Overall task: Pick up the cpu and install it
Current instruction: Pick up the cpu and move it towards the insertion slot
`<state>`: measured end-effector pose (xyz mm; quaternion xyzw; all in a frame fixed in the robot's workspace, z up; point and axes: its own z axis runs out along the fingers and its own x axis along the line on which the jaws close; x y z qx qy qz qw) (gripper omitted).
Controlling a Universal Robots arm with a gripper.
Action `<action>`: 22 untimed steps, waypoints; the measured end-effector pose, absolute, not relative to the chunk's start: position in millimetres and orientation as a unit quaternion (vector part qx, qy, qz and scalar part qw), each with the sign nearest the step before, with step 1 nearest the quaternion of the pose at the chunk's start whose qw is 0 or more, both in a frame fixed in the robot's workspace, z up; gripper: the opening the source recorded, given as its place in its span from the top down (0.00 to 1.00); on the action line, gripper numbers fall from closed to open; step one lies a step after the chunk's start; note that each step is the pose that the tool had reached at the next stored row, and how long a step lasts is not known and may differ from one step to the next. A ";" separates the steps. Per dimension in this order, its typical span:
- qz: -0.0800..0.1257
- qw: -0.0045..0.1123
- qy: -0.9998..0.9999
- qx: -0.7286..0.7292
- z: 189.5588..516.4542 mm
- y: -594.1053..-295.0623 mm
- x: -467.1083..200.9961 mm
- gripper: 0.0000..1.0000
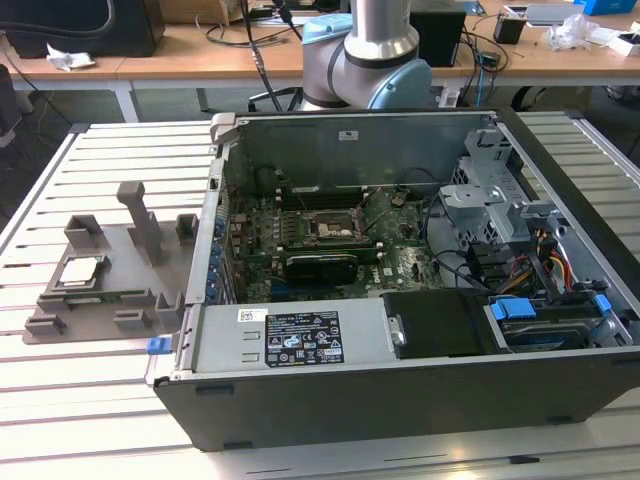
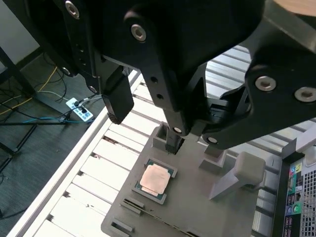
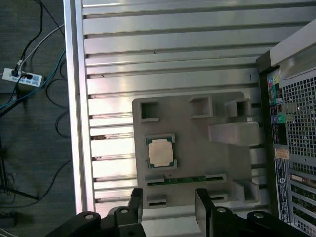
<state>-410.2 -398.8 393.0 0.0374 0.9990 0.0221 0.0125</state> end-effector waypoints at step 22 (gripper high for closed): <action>-0.008 0.014 1.000 0.011 381.0 -398.4 -410.2 0.46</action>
